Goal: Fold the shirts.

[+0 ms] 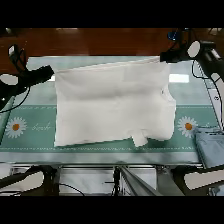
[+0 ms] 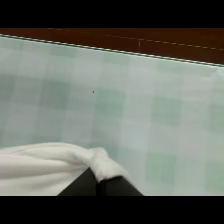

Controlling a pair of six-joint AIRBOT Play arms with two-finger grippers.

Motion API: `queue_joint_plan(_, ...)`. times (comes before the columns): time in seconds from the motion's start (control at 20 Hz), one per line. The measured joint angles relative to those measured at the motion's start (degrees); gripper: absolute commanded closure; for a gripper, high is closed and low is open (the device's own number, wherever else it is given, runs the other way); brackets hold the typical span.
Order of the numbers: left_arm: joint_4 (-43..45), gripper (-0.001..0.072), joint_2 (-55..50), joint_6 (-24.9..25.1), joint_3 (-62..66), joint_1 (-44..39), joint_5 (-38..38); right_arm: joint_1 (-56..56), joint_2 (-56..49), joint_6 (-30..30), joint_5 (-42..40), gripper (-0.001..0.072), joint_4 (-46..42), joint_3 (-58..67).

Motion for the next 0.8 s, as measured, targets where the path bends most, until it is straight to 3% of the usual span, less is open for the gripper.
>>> queue_joint_plan(0.3,0.37,0.0675,-4.00,1.49,2.43,-1.03,-1.27,-0.13,-2.82,1.27,0.55,0.0694,-0.44,0.00)
queue_joint_plan(0.45,2.32,0.0676,-4.35,1.09,6.03,0.55,-11.82,-0.59,-0.59,1.51,7.61,0.0694,-1.05,0.07)
queue_joint_plan(0.65,9.46,0.0676,-4.55,-4.85,10.78,2.29,-30.56,-1.81,2.45,1.51,23.15,0.0694,-1.42,0.09)
queue_joint_plan(0.8,14.16,0.0676,-4.90,-8.28,12.11,2.71,-37.77,-2.32,2.62,1.05,33.42,0.0694,-1.42,0.04)
